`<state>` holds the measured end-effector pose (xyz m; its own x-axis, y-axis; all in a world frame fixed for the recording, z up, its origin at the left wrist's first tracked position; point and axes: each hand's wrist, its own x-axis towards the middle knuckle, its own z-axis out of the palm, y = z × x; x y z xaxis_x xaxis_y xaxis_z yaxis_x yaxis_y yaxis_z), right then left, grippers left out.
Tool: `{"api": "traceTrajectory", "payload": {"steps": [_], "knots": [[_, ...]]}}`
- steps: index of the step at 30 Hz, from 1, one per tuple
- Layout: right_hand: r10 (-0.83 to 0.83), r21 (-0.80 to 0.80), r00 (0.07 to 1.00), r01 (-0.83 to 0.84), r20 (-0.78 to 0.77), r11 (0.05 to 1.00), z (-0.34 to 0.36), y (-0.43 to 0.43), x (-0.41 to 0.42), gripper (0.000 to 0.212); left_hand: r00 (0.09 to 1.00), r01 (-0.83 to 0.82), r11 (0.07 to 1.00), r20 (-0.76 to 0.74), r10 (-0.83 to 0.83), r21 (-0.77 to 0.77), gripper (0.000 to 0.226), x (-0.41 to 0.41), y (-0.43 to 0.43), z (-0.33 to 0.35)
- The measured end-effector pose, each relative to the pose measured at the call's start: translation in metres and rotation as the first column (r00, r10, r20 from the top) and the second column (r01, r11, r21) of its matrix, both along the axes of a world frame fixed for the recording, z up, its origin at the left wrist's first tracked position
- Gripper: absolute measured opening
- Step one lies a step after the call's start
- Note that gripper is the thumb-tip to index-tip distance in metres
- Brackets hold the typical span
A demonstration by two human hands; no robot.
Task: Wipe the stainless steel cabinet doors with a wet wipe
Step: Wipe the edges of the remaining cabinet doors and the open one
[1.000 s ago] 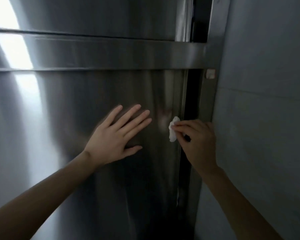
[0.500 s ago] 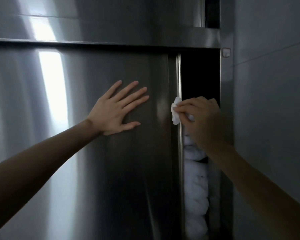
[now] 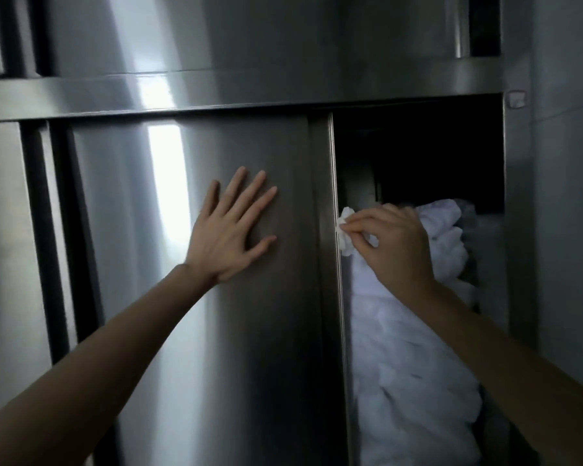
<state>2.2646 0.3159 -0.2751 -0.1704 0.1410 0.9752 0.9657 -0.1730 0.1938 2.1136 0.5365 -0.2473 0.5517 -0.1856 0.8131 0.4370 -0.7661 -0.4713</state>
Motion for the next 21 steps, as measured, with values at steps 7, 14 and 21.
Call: {"api": "traceTrajectory", "payload": {"steps": [7, 14, 21], "knots": [[0.059, 0.076, 0.995, -0.064, 0.077, 0.995, 0.041, 0.042, -0.025, 0.013, 0.99, 0.012, 0.997, 0.142, -0.002, -0.071, 0.073, 0.005, 0.016, 0.018], [-0.069, 0.069, 0.997, 0.066, 0.04, 0.995, 0.077, 0.069, -0.023, 0.008, 0.973, 0.041, 0.999, 0.226, -0.041, 0.003, 0.074, 0.018, 0.03, 0.012], [-0.183, -0.011, 0.982, 0.183, 0.038, 0.983, 0.034, 0.078, -0.008, 0.023, 0.969, 0.113, 0.993, 0.225, -0.103, -0.034, 0.072, 0.023, 0.022, 0.014]]}}
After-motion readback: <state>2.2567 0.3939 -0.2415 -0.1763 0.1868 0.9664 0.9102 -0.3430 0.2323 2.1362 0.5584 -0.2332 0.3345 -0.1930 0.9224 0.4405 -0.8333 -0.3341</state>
